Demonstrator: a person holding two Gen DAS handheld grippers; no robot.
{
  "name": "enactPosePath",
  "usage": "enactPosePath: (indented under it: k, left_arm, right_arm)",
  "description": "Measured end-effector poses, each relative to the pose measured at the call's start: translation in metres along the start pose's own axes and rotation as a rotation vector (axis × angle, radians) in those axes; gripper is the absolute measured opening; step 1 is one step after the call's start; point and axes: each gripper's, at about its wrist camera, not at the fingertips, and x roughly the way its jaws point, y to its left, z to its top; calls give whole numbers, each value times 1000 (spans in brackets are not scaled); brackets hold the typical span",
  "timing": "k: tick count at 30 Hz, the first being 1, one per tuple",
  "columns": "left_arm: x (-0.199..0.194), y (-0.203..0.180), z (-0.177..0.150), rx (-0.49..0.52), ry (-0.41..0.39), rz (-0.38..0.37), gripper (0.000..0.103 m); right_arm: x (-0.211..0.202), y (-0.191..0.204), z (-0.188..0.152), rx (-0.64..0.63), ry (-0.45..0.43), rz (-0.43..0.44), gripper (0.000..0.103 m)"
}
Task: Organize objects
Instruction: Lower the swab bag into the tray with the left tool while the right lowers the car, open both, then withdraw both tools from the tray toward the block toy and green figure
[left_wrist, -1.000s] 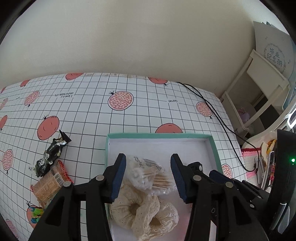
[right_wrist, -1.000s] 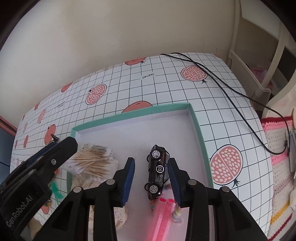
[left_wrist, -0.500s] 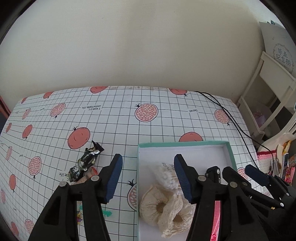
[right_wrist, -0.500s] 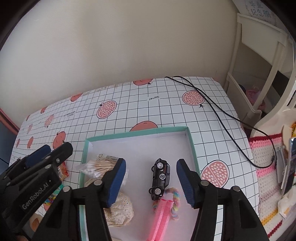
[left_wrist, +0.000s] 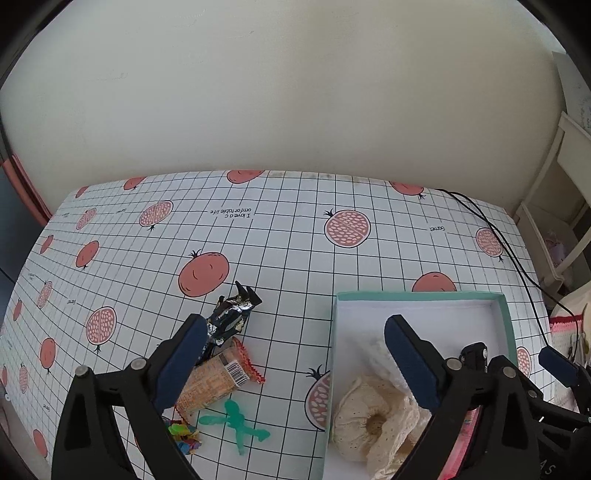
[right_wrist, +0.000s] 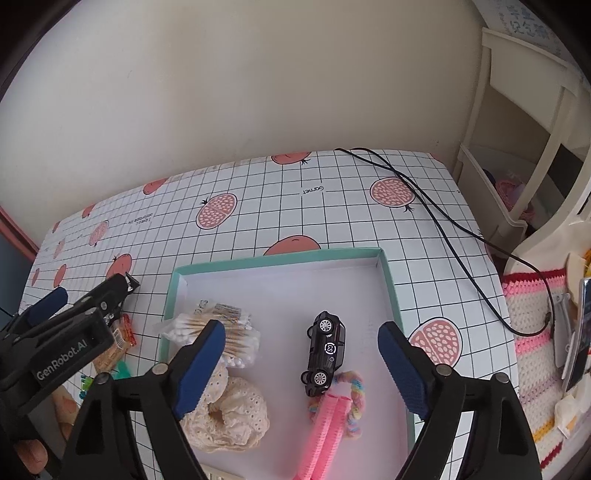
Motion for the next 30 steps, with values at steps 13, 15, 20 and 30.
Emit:
enactPosePath:
  k: [13, 15, 20, 30]
  left_arm:
    - [7, 6, -1, -45, 16, 21, 97]
    - [8, 6, -1, -50, 18, 29, 97]
    - [8, 6, -1, -54, 25, 28, 97]
    - [-4, 16, -2, -44, 37, 28, 97]
  right_arm:
    - [9, 4, -3, -33, 1, 20, 103]
    - [10, 5, -3, -38, -1, 21, 103]
    - [9, 6, -3, -46, -2, 26, 103]
    - [-8, 26, -2, -83, -24, 53, 103]
